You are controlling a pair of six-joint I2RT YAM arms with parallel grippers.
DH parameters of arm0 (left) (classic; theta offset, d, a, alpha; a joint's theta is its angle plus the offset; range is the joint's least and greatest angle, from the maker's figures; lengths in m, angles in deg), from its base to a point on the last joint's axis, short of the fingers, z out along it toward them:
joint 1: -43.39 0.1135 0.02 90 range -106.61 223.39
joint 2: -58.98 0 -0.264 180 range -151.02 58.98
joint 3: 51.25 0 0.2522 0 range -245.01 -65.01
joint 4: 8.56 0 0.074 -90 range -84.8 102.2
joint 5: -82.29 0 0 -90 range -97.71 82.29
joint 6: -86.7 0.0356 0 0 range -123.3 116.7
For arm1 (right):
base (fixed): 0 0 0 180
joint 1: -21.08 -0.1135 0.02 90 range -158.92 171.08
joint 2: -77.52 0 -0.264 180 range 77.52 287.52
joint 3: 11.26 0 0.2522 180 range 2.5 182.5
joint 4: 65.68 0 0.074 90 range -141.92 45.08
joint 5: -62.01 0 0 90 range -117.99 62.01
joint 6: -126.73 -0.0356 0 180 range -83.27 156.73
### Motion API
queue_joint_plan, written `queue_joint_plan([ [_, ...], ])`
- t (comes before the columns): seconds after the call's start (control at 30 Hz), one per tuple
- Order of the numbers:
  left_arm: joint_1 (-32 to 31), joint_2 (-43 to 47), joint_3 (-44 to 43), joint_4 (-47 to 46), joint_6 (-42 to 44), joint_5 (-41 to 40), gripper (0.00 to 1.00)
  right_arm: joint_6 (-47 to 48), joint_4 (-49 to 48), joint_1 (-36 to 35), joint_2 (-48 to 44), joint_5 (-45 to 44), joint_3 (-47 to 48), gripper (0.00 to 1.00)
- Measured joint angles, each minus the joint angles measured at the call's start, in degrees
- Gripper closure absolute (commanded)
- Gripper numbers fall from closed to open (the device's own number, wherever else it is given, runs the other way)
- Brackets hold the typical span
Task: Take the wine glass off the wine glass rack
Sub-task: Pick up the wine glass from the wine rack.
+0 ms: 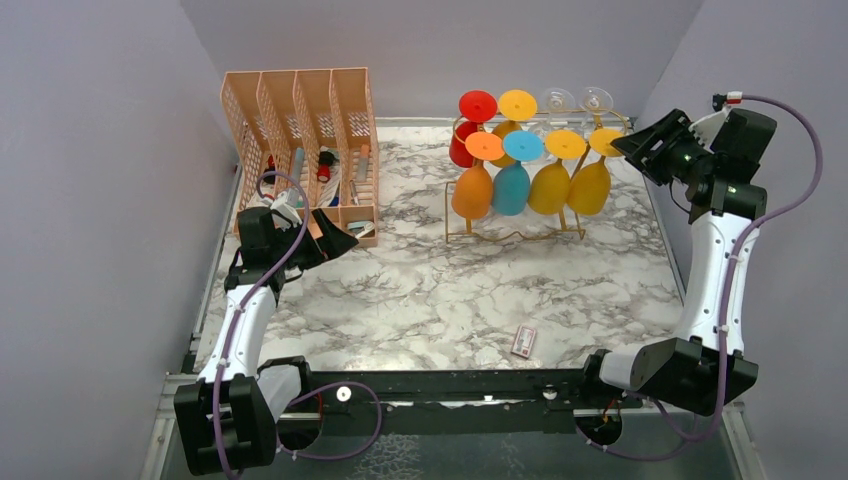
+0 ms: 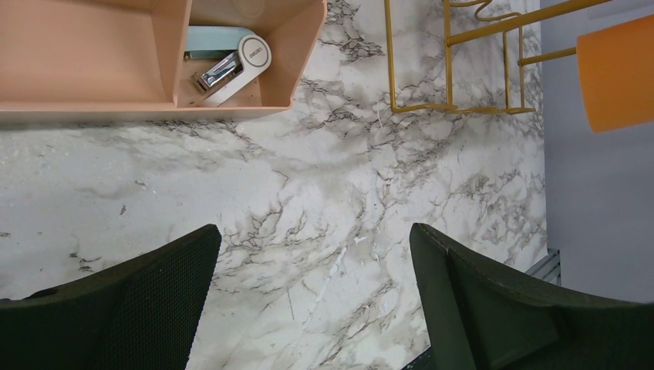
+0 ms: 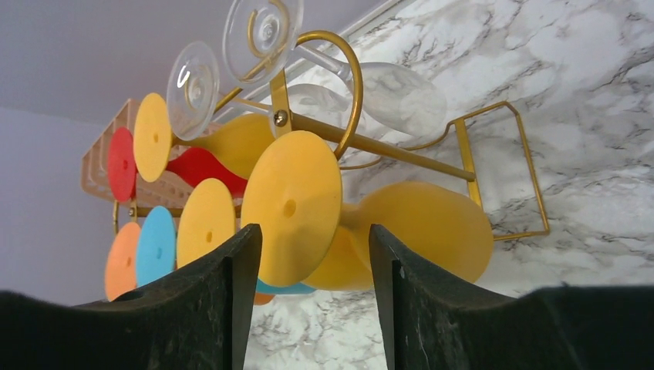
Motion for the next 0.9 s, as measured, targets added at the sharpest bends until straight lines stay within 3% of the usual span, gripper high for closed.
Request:
queue_joint_plan([
  [0.27, 0.09, 0.0, 0.0, 0.0, 0.02, 0.02, 0.01, -0.96, -1.29, 0.02, 0.0, -0.15, -0.13, 0.59],
  [0.47, 0.11, 0.0, 0.0, 0.0, 0.0, 0.02, 0.01, -1.33, -1.51, 0.02, 0.02, -0.28, -0.13, 0.75],
  [0.9, 0.15, -0.02, 0.0, 0.0, 0.0, 0.02, 0.01, -6.67, -4.66, 0.02, -0.35, 0.11, -1.51, 0.97],
])
